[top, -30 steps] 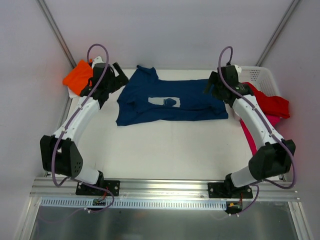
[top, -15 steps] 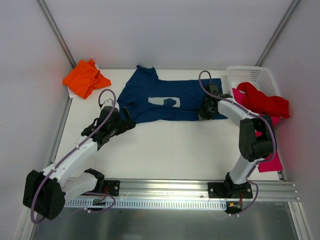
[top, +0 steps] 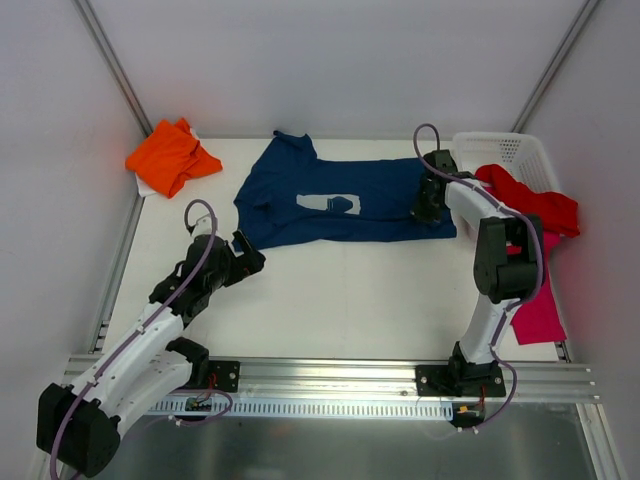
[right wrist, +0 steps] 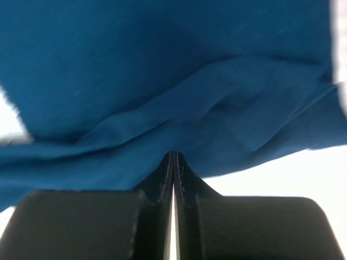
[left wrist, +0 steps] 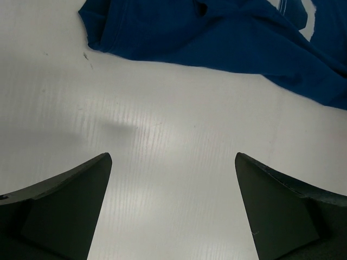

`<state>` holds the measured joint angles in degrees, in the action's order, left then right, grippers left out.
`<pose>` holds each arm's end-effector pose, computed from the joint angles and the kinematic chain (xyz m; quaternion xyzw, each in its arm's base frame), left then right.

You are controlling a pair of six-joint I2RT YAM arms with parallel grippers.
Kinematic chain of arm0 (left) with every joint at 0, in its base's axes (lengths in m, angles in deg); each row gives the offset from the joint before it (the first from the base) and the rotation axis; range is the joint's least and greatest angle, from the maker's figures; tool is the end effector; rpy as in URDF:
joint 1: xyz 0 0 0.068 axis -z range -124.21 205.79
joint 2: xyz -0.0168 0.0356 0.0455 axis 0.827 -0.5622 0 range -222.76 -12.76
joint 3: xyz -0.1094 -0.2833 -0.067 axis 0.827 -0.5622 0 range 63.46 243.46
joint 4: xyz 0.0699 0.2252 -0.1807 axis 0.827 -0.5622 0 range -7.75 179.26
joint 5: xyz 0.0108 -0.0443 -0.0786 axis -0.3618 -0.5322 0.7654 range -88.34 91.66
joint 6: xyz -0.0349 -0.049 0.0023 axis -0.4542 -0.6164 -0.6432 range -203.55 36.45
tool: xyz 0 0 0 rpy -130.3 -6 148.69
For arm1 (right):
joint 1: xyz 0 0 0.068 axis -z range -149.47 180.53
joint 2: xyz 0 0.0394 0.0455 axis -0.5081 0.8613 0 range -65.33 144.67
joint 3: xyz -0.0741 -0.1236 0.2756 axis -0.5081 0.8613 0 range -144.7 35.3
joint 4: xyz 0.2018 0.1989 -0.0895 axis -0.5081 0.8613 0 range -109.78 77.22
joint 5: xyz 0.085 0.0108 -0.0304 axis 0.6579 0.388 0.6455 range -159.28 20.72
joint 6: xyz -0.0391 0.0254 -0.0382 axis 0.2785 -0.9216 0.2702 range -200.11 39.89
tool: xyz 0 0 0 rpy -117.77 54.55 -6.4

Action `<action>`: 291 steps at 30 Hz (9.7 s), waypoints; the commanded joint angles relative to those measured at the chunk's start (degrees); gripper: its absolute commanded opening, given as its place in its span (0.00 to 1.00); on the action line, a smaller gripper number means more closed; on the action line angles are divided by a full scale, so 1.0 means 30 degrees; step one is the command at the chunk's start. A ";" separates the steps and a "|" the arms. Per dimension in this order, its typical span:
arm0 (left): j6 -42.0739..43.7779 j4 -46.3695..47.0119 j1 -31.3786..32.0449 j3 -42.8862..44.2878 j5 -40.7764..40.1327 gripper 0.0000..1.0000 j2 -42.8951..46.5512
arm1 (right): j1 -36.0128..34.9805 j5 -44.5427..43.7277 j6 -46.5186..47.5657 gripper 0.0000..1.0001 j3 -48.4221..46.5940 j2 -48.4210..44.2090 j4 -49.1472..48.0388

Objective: Fold and stack the t-shirts

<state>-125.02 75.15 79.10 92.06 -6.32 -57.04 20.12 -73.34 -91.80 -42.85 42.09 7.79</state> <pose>0.1805 -0.0709 0.2480 -0.1707 0.8466 -0.2172 0.4549 0.4448 0.0786 0.2178 0.0208 0.9576 0.0214 0.2865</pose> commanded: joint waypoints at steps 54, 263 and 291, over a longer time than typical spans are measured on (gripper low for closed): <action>-0.0209 0.1158 0.0287 -0.0714 -0.1585 0.99 -0.2647 | -0.0190 -0.0231 -0.0764 0.00 -0.3132 -0.0122 0.1737; 0.4450 0.1392 -1.0172 3.2713 1.9069 0.00 -3.3905 | 0.1978 0.2088 -0.3902 0.98 -1.8160 1.3122 -1.4317; 0.3483 0.1480 -0.9850 3.2859 2.0065 0.00 -3.4169 | 0.2329 0.0091 -0.7532 0.99 -1.8714 1.6342 -1.1944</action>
<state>-114.00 79.28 49.09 188.14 51.36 -159.11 27.03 -74.38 -112.54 -95.72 89.50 -28.09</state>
